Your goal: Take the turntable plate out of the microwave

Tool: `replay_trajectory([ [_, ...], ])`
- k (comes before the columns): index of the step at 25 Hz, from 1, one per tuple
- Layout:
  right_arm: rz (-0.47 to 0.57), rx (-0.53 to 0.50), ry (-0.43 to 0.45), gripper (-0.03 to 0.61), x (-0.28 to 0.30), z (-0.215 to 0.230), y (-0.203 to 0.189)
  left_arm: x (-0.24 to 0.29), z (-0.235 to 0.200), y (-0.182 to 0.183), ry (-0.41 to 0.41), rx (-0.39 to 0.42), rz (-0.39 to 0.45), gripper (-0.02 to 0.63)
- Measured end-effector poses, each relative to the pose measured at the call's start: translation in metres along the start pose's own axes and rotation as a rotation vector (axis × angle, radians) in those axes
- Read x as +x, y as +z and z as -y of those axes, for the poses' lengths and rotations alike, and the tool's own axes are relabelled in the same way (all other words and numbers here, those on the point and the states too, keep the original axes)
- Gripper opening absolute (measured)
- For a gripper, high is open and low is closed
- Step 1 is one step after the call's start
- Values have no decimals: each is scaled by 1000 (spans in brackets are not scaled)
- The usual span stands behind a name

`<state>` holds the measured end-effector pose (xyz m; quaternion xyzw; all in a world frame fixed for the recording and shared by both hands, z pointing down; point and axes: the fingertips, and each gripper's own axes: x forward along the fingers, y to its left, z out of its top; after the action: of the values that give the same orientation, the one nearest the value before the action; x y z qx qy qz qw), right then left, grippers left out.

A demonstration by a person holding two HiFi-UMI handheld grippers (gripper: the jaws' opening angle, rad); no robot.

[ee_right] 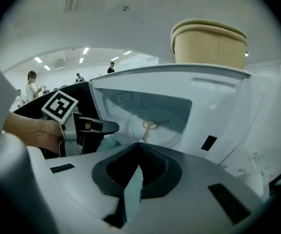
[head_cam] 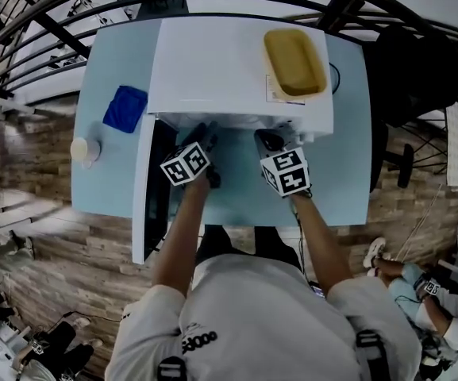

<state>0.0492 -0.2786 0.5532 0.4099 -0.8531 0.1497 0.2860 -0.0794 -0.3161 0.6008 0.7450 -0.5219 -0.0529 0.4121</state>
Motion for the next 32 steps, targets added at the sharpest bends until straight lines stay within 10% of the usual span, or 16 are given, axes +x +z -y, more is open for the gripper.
replay_trajectory([
  [20, -13, -81, 17, 55, 7, -2, -22, 33, -29, 4, 54, -403, 92, 170],
  [32, -48, -157, 42, 118, 15, -20, -31, 32, -28, -20, 62, -461, 19, 31],
])
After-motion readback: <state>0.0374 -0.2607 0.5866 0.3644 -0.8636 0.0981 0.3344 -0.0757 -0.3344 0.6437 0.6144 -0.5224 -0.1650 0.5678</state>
